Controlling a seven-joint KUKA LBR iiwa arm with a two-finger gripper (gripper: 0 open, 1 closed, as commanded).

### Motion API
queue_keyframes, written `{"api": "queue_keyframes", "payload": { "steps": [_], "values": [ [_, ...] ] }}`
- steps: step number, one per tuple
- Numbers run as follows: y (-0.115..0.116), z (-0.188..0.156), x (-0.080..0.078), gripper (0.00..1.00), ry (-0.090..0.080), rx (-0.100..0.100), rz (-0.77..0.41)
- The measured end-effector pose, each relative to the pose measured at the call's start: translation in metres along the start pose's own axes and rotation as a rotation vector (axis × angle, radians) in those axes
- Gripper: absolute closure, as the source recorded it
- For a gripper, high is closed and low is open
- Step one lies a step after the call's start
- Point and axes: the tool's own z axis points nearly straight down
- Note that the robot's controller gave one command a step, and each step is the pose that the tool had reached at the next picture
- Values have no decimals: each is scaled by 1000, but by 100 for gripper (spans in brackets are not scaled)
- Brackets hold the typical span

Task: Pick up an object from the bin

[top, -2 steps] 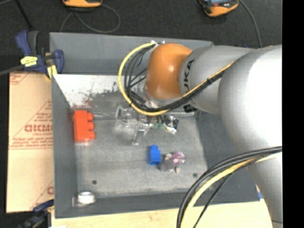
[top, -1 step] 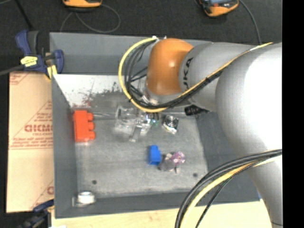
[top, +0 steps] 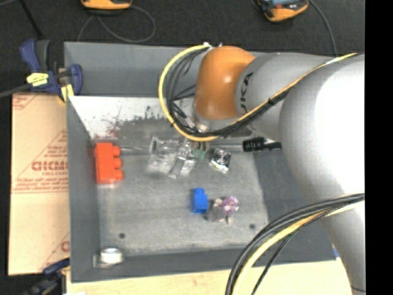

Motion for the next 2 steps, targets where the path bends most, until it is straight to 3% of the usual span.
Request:
{"api": "queue_keyframes", "payload": {
  "steps": [1, 2],
  "values": [
    [0, 27, -5, 0, -14, -11, 177],
    [0, 27, -6, 0, -11, -14, 232]
  ]
}}
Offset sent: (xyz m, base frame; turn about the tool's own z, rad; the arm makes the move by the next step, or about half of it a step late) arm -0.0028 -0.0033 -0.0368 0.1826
